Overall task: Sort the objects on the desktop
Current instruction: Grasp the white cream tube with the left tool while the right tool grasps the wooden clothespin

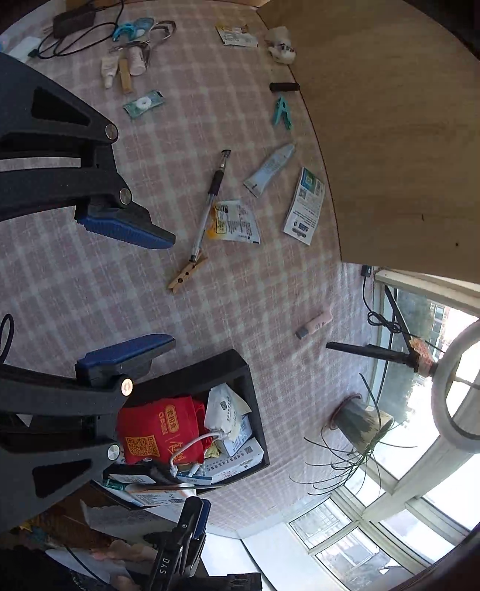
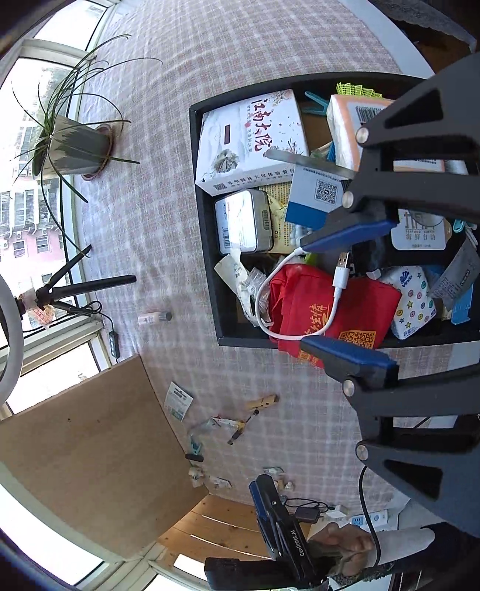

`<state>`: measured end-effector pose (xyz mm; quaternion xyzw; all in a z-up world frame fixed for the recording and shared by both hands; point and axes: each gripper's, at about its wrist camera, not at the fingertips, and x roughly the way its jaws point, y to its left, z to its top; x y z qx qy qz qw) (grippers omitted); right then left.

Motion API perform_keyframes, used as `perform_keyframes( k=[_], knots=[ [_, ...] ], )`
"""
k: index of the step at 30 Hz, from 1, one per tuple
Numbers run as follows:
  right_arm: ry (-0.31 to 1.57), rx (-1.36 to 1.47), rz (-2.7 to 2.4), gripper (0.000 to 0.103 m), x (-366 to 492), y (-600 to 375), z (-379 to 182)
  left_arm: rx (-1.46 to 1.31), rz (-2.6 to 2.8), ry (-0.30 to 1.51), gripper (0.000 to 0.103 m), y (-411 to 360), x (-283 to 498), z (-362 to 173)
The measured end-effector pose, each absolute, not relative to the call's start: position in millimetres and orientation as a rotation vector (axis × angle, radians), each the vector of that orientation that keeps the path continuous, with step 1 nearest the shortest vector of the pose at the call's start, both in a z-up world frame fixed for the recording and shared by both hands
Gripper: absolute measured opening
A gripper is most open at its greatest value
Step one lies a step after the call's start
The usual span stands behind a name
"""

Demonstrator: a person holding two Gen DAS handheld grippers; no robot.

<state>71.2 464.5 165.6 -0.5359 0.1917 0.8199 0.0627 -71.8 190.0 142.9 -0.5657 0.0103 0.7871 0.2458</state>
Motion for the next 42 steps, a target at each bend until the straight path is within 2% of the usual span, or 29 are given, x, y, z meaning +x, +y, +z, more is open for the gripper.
perform_keyframes(
  k=[1, 6, 11, 15, 22, 30, 37, 42],
  knots=[
    [0.561, -1.632, 2.493, 0.053, 65.4, 457.4, 165.2, -1.567, 2.171, 0.012, 0.046, 174.0, -73.4, 138.4],
    [0.519, -1.685, 2.589, 0.054, 35.0, 419.5, 159.3, -1.675, 2.288, -0.105, 0.046, 97.1, -78.6, 118.0],
    [0.330, -1.672, 2.728, 0.055, 5.1, 370.0, 153.2, -1.728, 2.392, -0.256, 0.046, 33.3, -76.1, 105.5],
    [0.392, -1.712, 2.764, 0.060, -18.6, 343.4, 136.3, -1.787, 2.447, -0.398, 0.046, -12.7, -74.1, 91.6],
    [0.376, -1.805, 2.704, 0.060, -48.1, 311.8, 94.9, -1.893, 2.469, -0.599, 0.044, -57.4, -71.2, 53.1],
    [0.382, -1.855, 2.637, 0.060, -62.3, 310.4, 72.9, -1.937, 2.432, -0.780, 0.041, -68.8, -78.6, 26.6],
    [0.351, -1.878, 2.608, 0.059, -70.6, 310.7, 65.9, -1.990, 2.449, -0.729, 0.041, -58.8, -90.6, 19.0],
    [0.327, -1.909, 2.586, 0.059, -77.4, 308.1, 57.7, -2.027, 2.469, -0.646, 0.032, -47.8, -95.1, 14.3]
  ],
)
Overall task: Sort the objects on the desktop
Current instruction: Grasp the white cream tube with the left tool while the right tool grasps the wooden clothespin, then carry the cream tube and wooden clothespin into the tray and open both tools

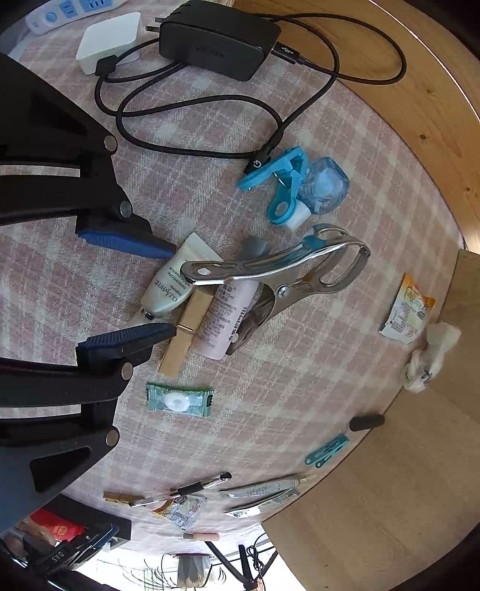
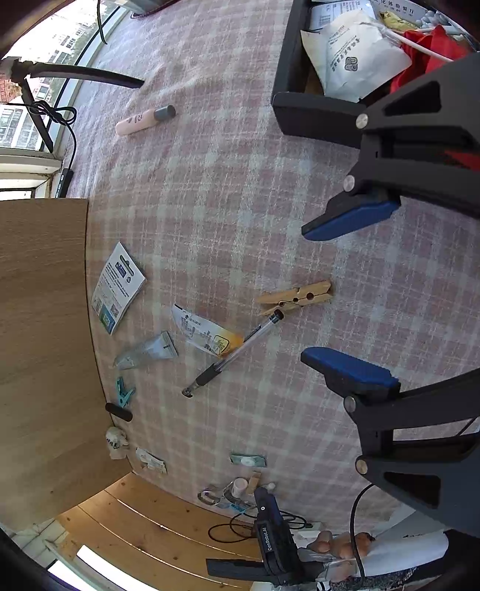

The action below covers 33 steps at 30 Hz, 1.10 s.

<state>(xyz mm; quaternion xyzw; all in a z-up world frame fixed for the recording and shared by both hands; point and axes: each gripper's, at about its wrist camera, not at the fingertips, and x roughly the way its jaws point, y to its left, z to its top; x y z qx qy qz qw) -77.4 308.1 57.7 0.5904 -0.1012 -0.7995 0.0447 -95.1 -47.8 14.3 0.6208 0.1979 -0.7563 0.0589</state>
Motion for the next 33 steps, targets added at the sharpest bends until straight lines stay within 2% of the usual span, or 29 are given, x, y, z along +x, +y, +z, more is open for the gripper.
perform_keyframes(
  k=[6, 12, 15, 16, 19, 25, 33],
  knots=[
    [-0.285, 1.844, -2.401, 0.058, -86.0, 302.8, 46.4, 1.861, -2.323, 0.424, 0.028, -31.5, -96.6, 15.1],
    [-0.244, 1.908, -2.354, 0.051, -98.0, 292.0, 29.4, 1.859, -2.350, 0.355, 0.020, -19.8, -84.0, 15.4],
    [-0.172, 1.939, -2.349, 0.035, -104.4, 283.2, 19.6, 1.861, -2.359, 0.354, 0.019, -23.6, -61.0, 13.9],
    [-0.150, 1.957, -2.341, 0.024, -105.4, 281.0, 15.3, 1.863, -2.357, 0.351, 0.019, -23.0, -56.8, 13.5],
    [-0.128, 1.933, -2.362, 0.014, -102.1, 276.8, 16.2, 1.872, -2.347, 0.348, 0.019, -20.9, -42.4, 13.1],
    [-0.154, 1.900, -2.337, 0.013, -81.7, 269.9, 17.3, 1.881, -2.335, 0.411, 0.019, -13.8, -1.5, 12.1],
    [-0.374, 1.813, -2.355, 0.013, -36.4, 264.9, 26.2, 1.925, -2.399, 0.429, 0.017, 16.8, 43.7, 20.6]
  ],
)
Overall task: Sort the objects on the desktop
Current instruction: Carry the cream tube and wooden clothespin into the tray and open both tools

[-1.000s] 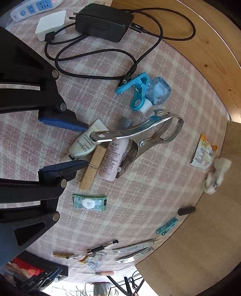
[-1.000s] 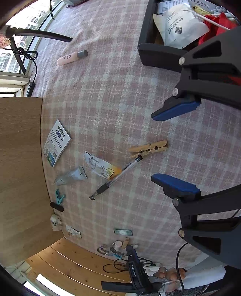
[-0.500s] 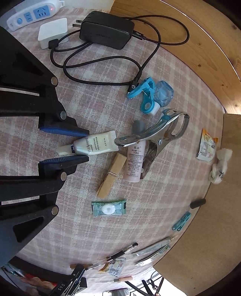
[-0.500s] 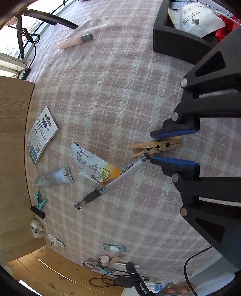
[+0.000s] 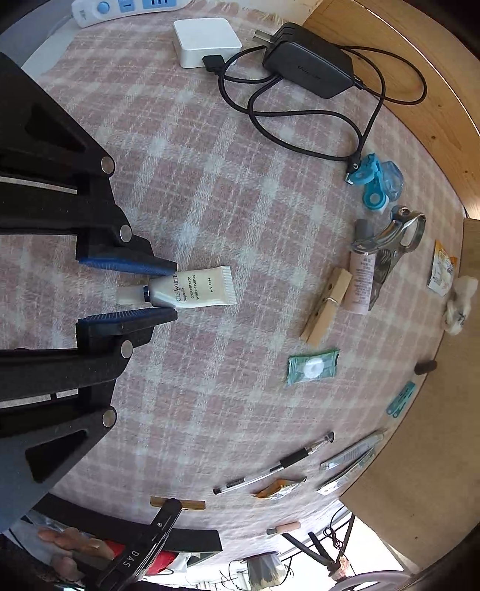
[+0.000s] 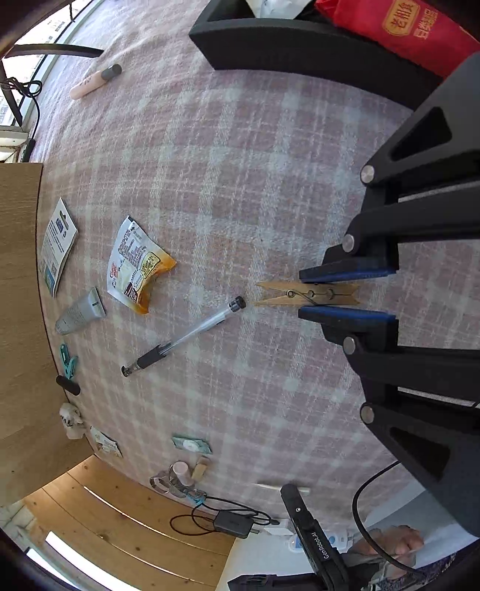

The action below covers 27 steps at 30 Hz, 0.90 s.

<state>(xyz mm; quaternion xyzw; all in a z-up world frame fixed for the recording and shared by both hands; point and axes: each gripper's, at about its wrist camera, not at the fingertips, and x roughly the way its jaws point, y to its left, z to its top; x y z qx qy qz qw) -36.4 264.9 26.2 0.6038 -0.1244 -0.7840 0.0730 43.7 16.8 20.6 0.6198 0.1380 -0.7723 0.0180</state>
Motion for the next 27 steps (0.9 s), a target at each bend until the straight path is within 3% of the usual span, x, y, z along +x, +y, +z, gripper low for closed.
perform_keyframes(
  k=[11, 16, 27],
  knots=[
    [-0.783, 1.632, -2.577, 0.013, 66.9, 310.2, 85.3, 2.048, -2.714, 0.306, 0.017, 86.8, 42.2, 78.5],
    [-0.897, 1.616, -2.677, 0.013, 124.2, 349.8, 104.4, 2.192, -2.846, 0.198, 0.017, 152.7, 13.7, 93.9],
    [-1.027, 1.610, -2.852, 0.013, 238.8, 462.6, 119.7, 2.384, -3.005, -0.090, 0.017, 311.5, 83.4, 121.3]
  ],
)
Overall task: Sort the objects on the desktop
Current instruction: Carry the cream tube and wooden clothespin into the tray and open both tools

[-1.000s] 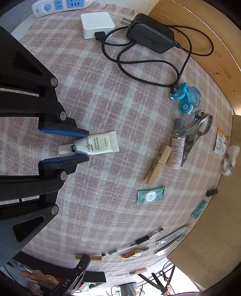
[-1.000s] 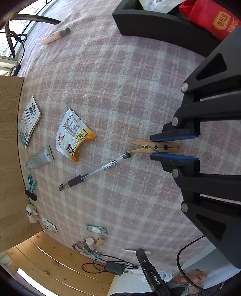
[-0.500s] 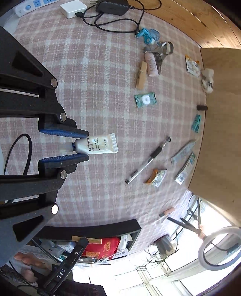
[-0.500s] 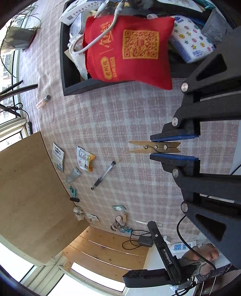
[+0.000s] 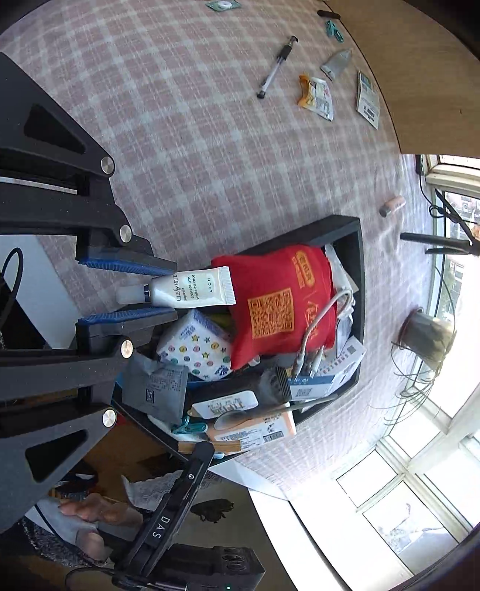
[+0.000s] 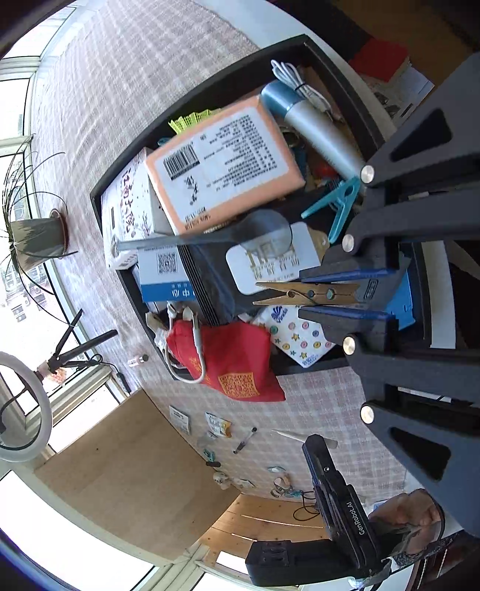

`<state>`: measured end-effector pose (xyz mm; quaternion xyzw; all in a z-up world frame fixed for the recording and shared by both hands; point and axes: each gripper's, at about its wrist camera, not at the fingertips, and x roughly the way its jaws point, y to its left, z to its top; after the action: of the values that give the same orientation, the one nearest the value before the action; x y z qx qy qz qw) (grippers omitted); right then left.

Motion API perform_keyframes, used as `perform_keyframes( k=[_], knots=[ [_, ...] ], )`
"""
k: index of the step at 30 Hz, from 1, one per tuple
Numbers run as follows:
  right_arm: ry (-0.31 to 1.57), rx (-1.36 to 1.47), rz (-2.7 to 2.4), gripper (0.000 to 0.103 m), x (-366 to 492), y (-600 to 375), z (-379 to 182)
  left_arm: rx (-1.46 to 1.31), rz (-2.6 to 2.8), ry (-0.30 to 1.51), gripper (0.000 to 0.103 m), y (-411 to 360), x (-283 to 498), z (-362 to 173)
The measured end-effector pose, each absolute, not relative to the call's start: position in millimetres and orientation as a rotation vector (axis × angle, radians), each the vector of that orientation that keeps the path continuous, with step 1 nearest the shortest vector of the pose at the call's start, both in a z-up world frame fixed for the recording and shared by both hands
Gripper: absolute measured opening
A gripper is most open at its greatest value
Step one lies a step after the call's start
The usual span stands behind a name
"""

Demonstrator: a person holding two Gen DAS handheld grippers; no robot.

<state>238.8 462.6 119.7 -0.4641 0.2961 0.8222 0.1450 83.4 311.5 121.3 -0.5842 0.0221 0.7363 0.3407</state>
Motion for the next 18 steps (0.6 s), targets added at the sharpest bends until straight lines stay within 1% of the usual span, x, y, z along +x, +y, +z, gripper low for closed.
perform_keyframes(
  k=[3, 10, 18],
  knots=[
    [0.848, -1.333, 2.352, 0.013, 257.7, 499.9, 120.3, -1.510, 1.902, 0.062, 0.017, 351.2, 99.2, 126.0],
    [0.750, -1.370, 2.355, 0.013, 276.5, 574.3, 118.1, -1.516, 1.912, 0.048, 0.017, 428.3, 117.3, 121.2],
    [0.659, -1.462, 2.389, 0.014, 269.0, 604.0, 106.4, -1.520, 1.915, 0.072, 0.018, 473.4, 124.6, 116.3]
  ],
)
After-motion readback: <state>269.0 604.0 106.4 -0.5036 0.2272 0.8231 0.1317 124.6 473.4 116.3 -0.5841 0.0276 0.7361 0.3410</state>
